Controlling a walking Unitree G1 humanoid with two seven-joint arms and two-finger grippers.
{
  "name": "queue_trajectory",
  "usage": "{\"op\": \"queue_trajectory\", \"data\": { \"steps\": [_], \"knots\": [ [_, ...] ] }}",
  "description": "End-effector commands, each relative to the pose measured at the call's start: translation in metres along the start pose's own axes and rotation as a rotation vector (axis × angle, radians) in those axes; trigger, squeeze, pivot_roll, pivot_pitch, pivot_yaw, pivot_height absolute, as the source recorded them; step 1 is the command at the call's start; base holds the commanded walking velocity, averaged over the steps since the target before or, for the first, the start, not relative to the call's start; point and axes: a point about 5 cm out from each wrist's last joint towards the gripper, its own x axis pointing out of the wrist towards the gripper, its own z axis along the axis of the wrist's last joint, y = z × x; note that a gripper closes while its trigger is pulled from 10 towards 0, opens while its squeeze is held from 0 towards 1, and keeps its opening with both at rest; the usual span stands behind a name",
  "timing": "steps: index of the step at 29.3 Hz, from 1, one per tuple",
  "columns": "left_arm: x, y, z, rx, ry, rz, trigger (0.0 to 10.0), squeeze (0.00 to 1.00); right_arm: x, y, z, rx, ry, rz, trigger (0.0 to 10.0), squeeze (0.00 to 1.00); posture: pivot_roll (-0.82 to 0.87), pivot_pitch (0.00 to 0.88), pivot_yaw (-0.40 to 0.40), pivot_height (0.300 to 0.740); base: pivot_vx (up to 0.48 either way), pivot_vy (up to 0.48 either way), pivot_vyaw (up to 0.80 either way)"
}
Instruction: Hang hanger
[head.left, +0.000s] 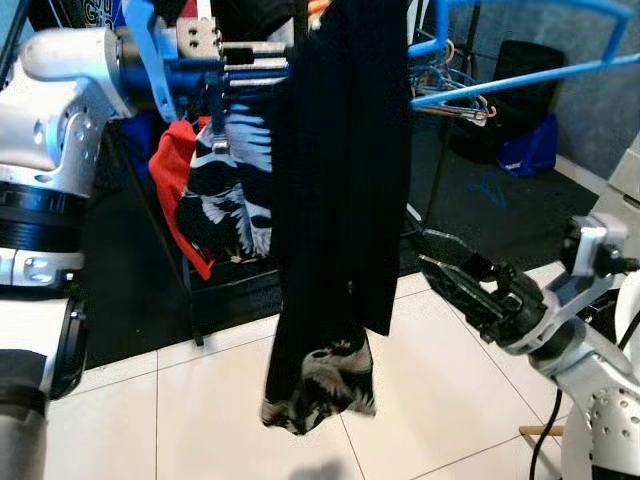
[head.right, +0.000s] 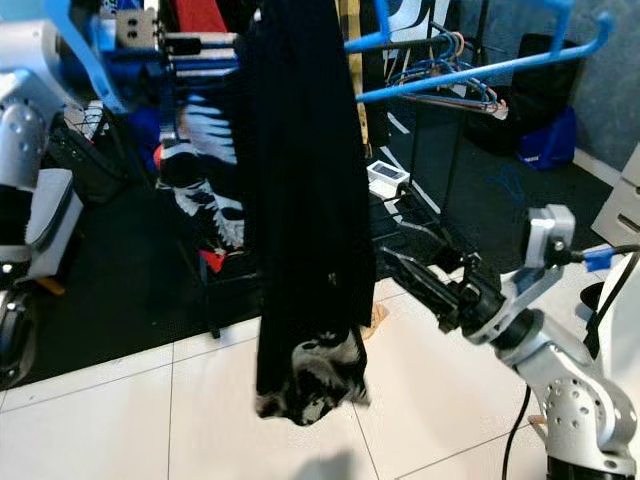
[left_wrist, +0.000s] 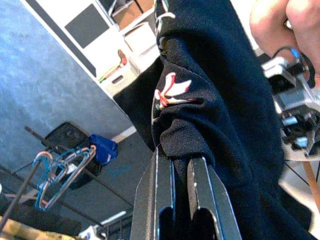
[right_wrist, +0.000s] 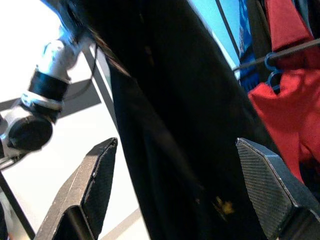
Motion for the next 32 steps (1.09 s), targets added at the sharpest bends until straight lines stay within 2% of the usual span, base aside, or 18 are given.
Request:
{"op": "queue_trajectory", "data": {
  "steps": [1, 3, 5, 7, 16, 19, 22, 23, 25, 32],
  "knots": [
    [0.001, 0.003, 0.009, 0.027, -0.033, 0.005, 9.1, 0.00, 0.003, 0.005, 0.000, -0.023, 0.013, 0.015, 10.0, 0.00, -0.01, 0.020, 0.069, 0.740, 0.000, 0.000, 0.00],
    [0.003, 0.004, 0.012, 0.027, -0.051, 0.003, 9.1, 0.00, 0.005, 0.005, -0.003, -0.029, 0.048, 0.016, 10.0, 0.00, -0.01, 0.020, 0.070, 0.740, 0.000, 0.000, 0.00],
    [0.010, 0.004, 0.019, 0.038, -0.078, -0.007, 9.1, 0.00, 0.010, 0.005, -0.013, -0.056, 0.143, 0.001, 10.0, 0.00, 0.00, 0.021, 0.069, 0.740, 0.000, 0.000, 0.00],
    [0.012, 0.003, 0.021, 0.043, -0.086, -0.011, 9.0, 0.00, 0.013, 0.004, -0.015, -0.068, 0.168, 0.000, 10.0, 0.00, 0.00, 0.021, 0.069, 0.740, 0.000, 0.000, 0.00],
    [0.019, 0.005, 0.026, 0.057, -0.109, -0.004, 8.9, 0.00, 0.025, 0.007, -0.015, -0.096, 0.198, 0.014, 10.0, 0.00, 0.00, 0.020, 0.068, 0.740, 0.000, 0.000, 0.00],
    [0.021, 0.007, 0.025, 0.058, -0.108, 0.016, 8.6, 0.00, 0.029, 0.022, -0.010, -0.073, 0.161, 0.123, 10.0, 0.00, 0.00, 0.019, 0.069, 0.740, 0.000, 0.000, 0.00],
    [0.022, 0.007, 0.024, 0.058, -0.105, 0.021, 8.5, 0.00, 0.027, 0.028, -0.001, -0.053, 0.100, 0.167, 10.0, 0.00, 0.00, 0.019, 0.068, 0.740, 0.000, 0.000, 0.00],
    [0.022, 0.007, 0.024, 0.058, -0.105, 0.021, 8.5, 0.00, 0.027, 0.028, -0.001, -0.053, 0.100, 0.167, 10.0, 0.00, 0.00, 0.019, 0.068, 0.740, 0.000, 0.000, 0.00],
    [0.021, 0.007, 0.024, 0.057, -0.103, 0.024, 8.5, 0.00, 0.022, 0.030, 0.009, -0.039, 0.028, 0.180, 10.0, 0.00, -0.01, 0.018, 0.070, 0.740, 0.000, 0.000, 0.00],
    [0.021, 0.008, 0.024, 0.056, -0.108, 0.027, 8.3, 0.00, 0.015, 0.033, 0.017, -0.040, -0.004, 0.189, 10.0, 0.00, -0.01, 0.018, 0.073, 0.740, 0.000, 0.000, 0.00]
  ]
}}
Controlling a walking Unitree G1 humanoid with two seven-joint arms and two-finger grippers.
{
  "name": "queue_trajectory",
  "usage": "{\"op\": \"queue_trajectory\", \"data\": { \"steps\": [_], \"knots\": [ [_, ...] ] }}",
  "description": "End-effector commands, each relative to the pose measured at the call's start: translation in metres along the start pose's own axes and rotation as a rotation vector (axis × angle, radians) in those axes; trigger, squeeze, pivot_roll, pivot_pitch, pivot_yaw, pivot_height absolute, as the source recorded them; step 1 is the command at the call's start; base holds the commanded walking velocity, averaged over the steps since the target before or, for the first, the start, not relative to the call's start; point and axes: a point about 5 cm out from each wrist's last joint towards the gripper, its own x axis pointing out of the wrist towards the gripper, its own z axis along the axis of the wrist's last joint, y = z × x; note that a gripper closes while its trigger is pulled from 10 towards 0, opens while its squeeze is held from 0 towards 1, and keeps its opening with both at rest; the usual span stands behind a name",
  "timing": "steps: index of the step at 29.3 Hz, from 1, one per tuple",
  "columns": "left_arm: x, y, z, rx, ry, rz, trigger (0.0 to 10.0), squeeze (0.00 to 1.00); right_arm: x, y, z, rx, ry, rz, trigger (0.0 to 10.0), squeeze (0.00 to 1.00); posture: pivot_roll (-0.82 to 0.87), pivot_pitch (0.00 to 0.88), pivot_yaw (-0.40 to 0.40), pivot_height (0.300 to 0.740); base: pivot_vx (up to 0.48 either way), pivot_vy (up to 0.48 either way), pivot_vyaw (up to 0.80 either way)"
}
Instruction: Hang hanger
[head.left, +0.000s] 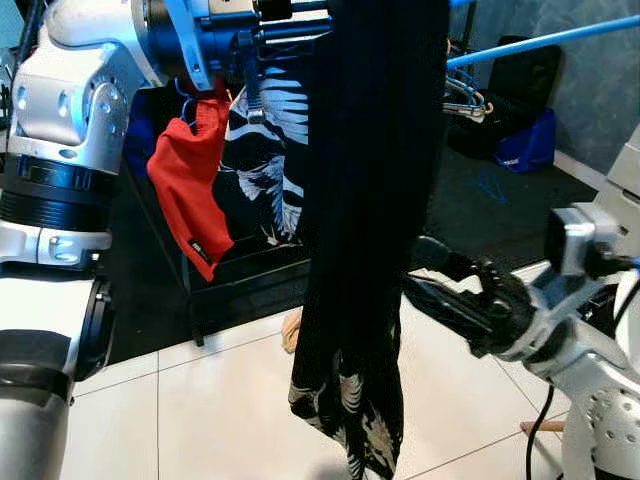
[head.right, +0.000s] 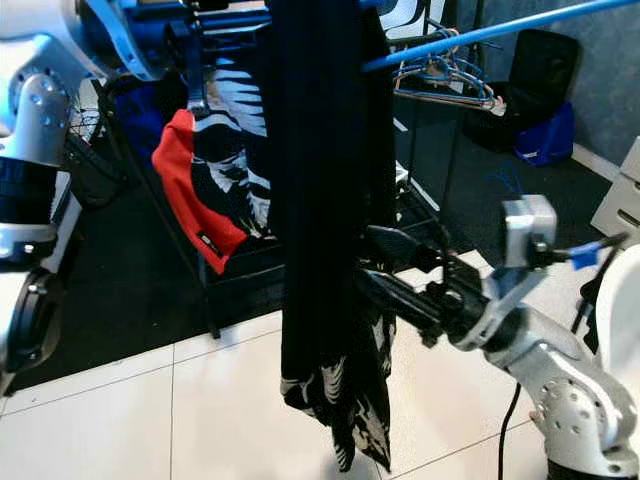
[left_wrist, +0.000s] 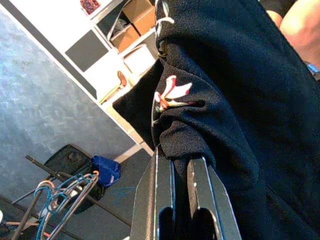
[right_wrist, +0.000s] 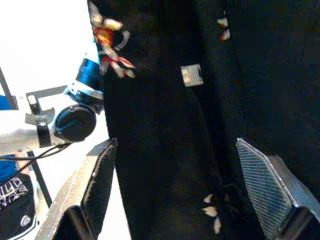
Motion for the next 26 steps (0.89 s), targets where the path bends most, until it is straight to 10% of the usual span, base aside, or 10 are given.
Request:
{"op": "queue_trajectory", "data": {
  "steps": [1, 19, 20, 21, 22, 26],
  "knots": [
    [0.000, 0.005, 0.009, 0.030, -0.026, 0.024, 8.3, 0.00, 0.001, 0.005, 0.003, -0.005, -0.003, 0.025, 10.0, 0.00, -0.01, 0.018, 0.073, 0.740, 0.000, 0.000, 0.00],
    [0.005, 0.006, 0.013, 0.036, -0.054, 0.032, 7.6, 0.00, -0.003, -0.020, -0.027, -0.047, 0.264, -0.200, 10.0, 0.00, -0.01, 0.020, 0.071, 0.740, 0.000, 0.000, 0.00],
    [0.005, 0.007, 0.013, 0.036, -0.056, 0.034, 7.6, 0.00, -0.004, -0.022, -0.032, -0.049, 0.292, -0.214, 5.9, 0.00, -0.01, 0.020, 0.071, 0.740, 0.000, 0.000, 0.00],
    [0.005, 0.007, 0.013, 0.036, -0.056, 0.034, 7.6, 0.00, -0.004, -0.022, -0.032, -0.049, 0.292, -0.214, 5.9, 0.00, -0.01, 0.020, 0.071, 0.740, 0.000, 0.000, 0.00],
    [0.005, 0.007, 0.014, 0.037, -0.058, 0.036, 7.6, 0.00, -0.004, -0.023, -0.035, -0.052, 0.311, -0.222, 0.0, 0.00, -0.01, 0.020, 0.071, 0.740, 0.000, 0.000, 0.00],
    [0.006, 0.007, 0.013, 0.035, -0.061, 0.038, 7.6, 0.00, -0.007, -0.024, -0.036, -0.047, 0.310, -0.224, 0.0, 0.00, -0.01, 0.019, 0.071, 0.740, 0.000, 0.000, 0.00]
  ]
}}
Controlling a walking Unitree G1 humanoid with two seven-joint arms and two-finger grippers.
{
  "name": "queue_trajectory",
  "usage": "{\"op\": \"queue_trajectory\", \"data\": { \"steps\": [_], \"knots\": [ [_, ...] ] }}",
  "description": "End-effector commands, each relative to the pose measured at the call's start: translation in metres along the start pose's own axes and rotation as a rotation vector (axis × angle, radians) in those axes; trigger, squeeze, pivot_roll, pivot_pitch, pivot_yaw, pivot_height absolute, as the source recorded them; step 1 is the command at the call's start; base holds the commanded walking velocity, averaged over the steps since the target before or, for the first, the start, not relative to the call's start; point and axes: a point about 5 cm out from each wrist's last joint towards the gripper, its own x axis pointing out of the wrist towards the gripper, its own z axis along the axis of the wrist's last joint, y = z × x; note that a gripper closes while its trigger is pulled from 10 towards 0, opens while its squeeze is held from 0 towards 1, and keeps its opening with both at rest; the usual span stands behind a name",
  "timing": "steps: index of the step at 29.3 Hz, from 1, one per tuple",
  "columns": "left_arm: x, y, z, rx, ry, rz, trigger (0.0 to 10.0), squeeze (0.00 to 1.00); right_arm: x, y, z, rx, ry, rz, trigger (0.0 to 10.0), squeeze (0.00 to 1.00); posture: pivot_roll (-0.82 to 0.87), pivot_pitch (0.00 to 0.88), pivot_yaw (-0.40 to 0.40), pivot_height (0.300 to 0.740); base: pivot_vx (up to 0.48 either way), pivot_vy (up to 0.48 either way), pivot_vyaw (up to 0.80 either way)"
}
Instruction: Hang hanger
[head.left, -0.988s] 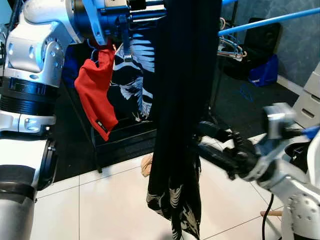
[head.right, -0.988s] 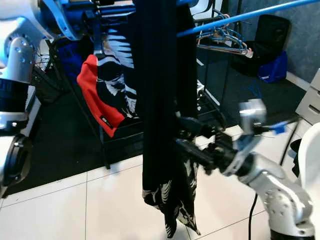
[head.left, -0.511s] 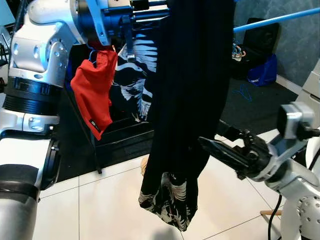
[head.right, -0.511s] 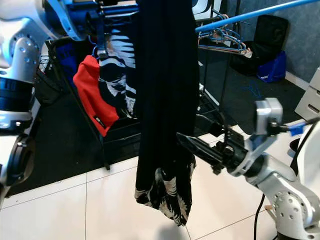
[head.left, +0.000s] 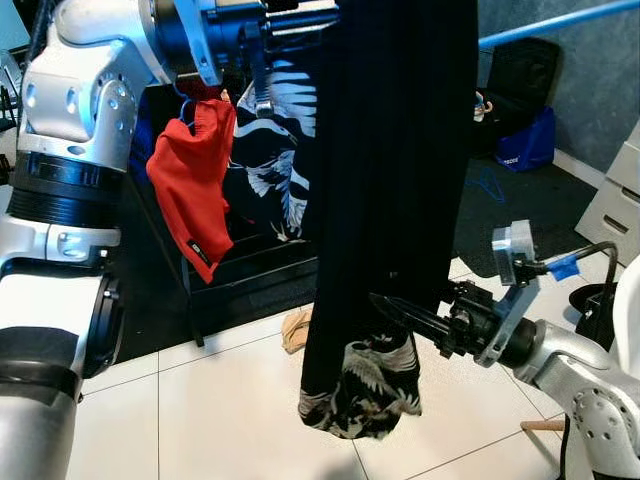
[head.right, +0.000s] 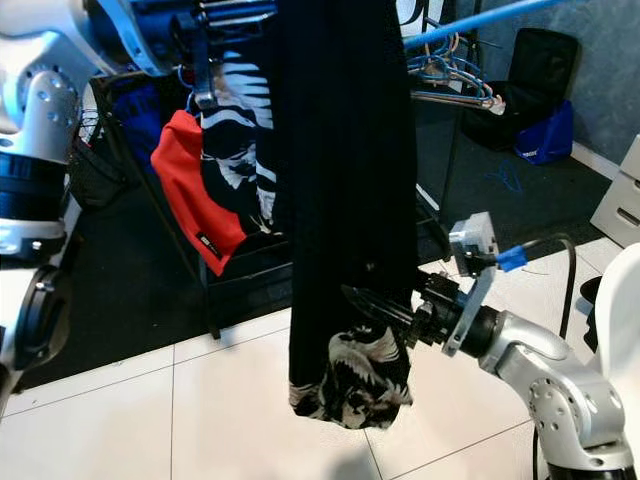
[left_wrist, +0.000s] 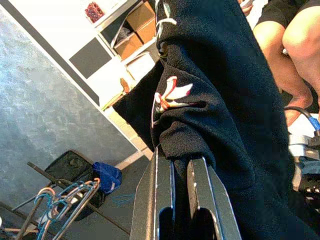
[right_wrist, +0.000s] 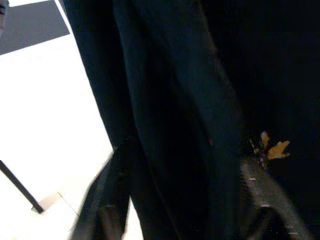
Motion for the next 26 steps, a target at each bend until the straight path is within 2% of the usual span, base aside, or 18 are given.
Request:
{"op": "queue_trajectory", "data": {
  "steps": [1, 11, 15, 18, 19, 24, 26],
  "knots": [
    [0.000, 0.004, 0.008, 0.038, -0.024, 0.022, 7.6, 0.00, -0.001, -0.001, -0.004, 0.008, 0.006, 0.002, 0.0, 0.00, -0.01, 0.019, 0.070, 0.740, 0.000, 0.000, 0.00],
    [-0.005, 0.005, 0.006, 0.036, -0.004, 0.038, 7.7, 0.00, -0.016, -0.007, 0.007, -0.015, -0.027, -0.039, 0.0, 0.00, -0.02, 0.017, 0.070, 0.740, 0.000, 0.000, 0.00],
    [-0.013, 0.006, 0.001, 0.031, 0.029, 0.045, 8.0, 0.00, -0.029, -0.015, 0.012, -0.044, -0.023, -0.091, 0.0, 0.00, -0.02, 0.013, 0.072, 0.740, 0.000, 0.000, 0.00],
    [-0.016, 0.006, -0.002, 0.033, 0.050, 0.047, 7.9, 0.00, -0.032, -0.017, 0.015, -0.053, -0.028, -0.101, 0.0, 0.00, -0.02, 0.013, 0.072, 0.740, 0.000, 0.000, 0.00],
    [-0.021, 0.005, -0.008, 0.030, 0.088, 0.052, 8.2, 0.00, -0.037, -0.019, 0.021, -0.074, -0.029, -0.104, 0.0, 0.00, -0.01, 0.015, 0.074, 0.740, 0.000, 0.000, 0.00],
    [-0.032, 0.003, -0.024, 0.019, 0.172, 0.060, 8.2, 0.00, -0.052, -0.025, 0.040, -0.134, -0.023, -0.102, 0.0, 0.00, -0.02, 0.016, 0.068, 0.740, 0.000, 0.000, 0.00],
    [-0.041, -0.001, -0.038, 0.009, 0.238, 0.061, 8.2, 0.00, -0.062, -0.029, 0.061, -0.207, -0.007, -0.105, 0.0, 0.00, -0.02, 0.014, 0.068, 0.740, 0.000, 0.000, 0.00]
  ]
}}
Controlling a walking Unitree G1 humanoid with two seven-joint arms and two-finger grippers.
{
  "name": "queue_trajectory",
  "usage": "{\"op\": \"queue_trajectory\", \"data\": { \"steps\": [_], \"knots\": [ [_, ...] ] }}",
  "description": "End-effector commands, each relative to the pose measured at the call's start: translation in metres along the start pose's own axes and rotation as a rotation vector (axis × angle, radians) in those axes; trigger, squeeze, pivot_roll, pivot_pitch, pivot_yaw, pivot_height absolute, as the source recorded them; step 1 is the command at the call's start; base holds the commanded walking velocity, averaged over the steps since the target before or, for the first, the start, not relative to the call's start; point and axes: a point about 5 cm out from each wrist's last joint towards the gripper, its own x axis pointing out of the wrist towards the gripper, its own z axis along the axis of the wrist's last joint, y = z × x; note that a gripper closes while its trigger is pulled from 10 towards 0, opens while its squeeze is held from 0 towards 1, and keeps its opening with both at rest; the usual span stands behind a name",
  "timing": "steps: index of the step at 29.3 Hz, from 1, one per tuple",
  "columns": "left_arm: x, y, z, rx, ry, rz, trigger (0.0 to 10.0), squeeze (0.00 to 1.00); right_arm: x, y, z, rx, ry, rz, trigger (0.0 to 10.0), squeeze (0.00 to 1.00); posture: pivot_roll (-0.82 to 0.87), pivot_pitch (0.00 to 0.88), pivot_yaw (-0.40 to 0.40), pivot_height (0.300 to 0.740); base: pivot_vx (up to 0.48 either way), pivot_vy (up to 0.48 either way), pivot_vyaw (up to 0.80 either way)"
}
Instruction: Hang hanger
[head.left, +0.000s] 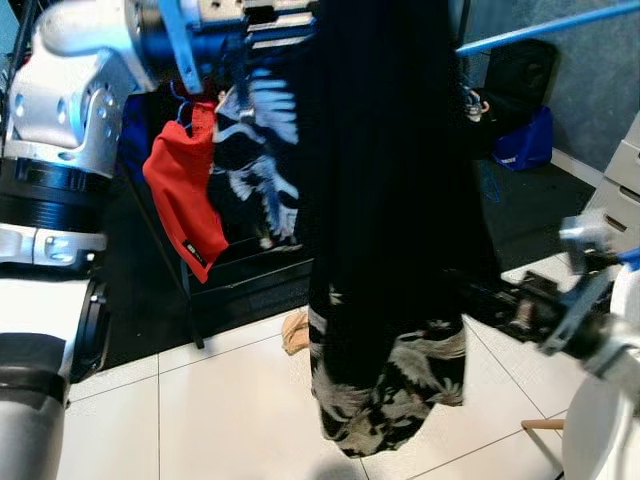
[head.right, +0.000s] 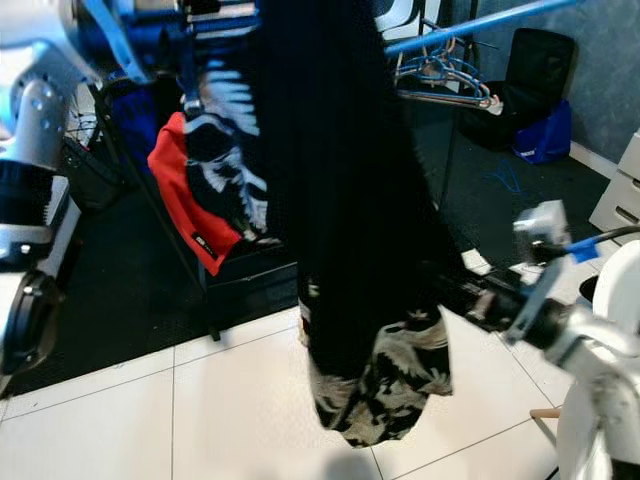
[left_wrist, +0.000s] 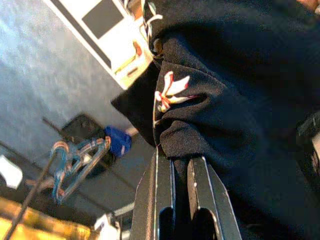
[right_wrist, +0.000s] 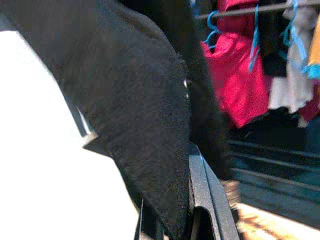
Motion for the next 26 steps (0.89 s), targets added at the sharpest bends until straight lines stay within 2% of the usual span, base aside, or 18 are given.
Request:
{"op": "queue_trajectory", "data": {
  "steps": [1, 2, 4, 5, 9, 10, 11, 12, 15, 17, 24, 25, 26],
  "knots": [
    [-0.009, 0.000, -0.007, 0.019, 0.054, 0.001, 8.2, 0.00, -0.003, -0.003, 0.012, -0.044, -0.010, 0.023, 0.0, 0.00, -0.02, 0.014, 0.068, 0.740, 0.000, 0.000, 0.00],
    [-0.013, -0.004, -0.016, 0.014, 0.089, -0.005, 8.2, 0.00, -0.004, -0.005, 0.023, -0.088, -0.001, 0.038, 0.0, 0.00, -0.03, 0.014, 0.071, 0.740, 0.000, 0.000, 0.00],
    [-0.013, -0.004, -0.016, 0.014, 0.089, -0.005, 8.2, 0.00, -0.004, -0.005, 0.023, -0.088, -0.001, 0.038, 0.0, 0.00, -0.03, 0.014, 0.071, 0.740, 0.000, 0.000, 0.00],
    [-0.015, -0.007, -0.024, 0.006, 0.123, -0.015, 8.2, 0.00, -0.004, -0.005, 0.032, -0.135, 0.017, 0.067, 0.0, 0.00, -0.03, 0.014, 0.073, 0.740, 0.000, 0.000, 0.00],
    [-0.015, -0.007, -0.024, 0.006, 0.123, -0.015, 8.2, 0.00, -0.004, -0.005, 0.032, -0.135, 0.017, 0.067, 0.0, 0.00, -0.03, 0.014, 0.073, 0.740, 0.000, 0.000, 0.00],
    [-0.017, -0.013, -0.034, -0.004, 0.157, -0.041, 8.2, 0.00, -0.001, -0.005, 0.044, -0.189, 0.048, 0.120, 0.0, 0.00, -0.03, 0.014, 0.075, 0.740, 0.000, 0.000, 0.00],
    [-0.017, -0.013, -0.034, -0.004, 0.157, -0.041, 8.2, 0.00, -0.001, -0.005, 0.044, -0.189, 0.048, 0.120, 0.0, 0.00, -0.03, 0.014, 0.075, 0.740, 0.000, 0.000, 0.00],
    [-0.022, -0.021, -0.041, -0.024, 0.184, -0.104, 8.1, 0.00, 0.000, -0.006, 0.061, -0.251, 0.083, 0.179, 0.0, 0.00, -0.04, 0.014, 0.071, 0.740, 0.000, 0.000, 0.00],
    [-0.025, -0.027, -0.046, -0.039, 0.199, -0.148, 8.1, 0.00, 0.000, -0.007, 0.073, -0.291, 0.107, 0.213, 0.0, 0.00, -0.04, 0.014, 0.071, 0.740, 0.000, 0.000, 0.00],
    [-0.036, -0.035, -0.051, -0.072, 0.231, -0.231, 7.8, 0.00, -0.001, -0.008, 0.087, -0.331, 0.155, 0.272, 0.0, 0.00, -0.04, 0.014, 0.068, 0.740, 0.000, 0.000, 0.00],
    [-0.043, -0.037, -0.053, -0.086, 0.253, -0.261, 7.8, 0.00, -0.002, -0.008, 0.090, -0.337, 0.181, 0.295, 0.0, 0.00, -0.03, 0.014, 0.067, 0.740, 0.000, 0.000, 0.00],
    [-0.051, -0.038, -0.056, -0.101, 0.282, -0.276, 7.8, 0.00, -0.004, -0.012, 0.090, -0.338, 0.197, 0.289, 0.0, 0.00, -0.03, 0.016, 0.069, 0.740, 0.000, 0.000, 0.00],
    [-0.051, -0.038, -0.056, -0.101, 0.282, -0.276, 7.8, 0.00, -0.004, -0.012, 0.090, -0.338, 0.197, 0.289, 0.0, 0.00, -0.03, 0.016, 0.069, 0.740, 0.000, 0.000, 0.00]
  ]
}}
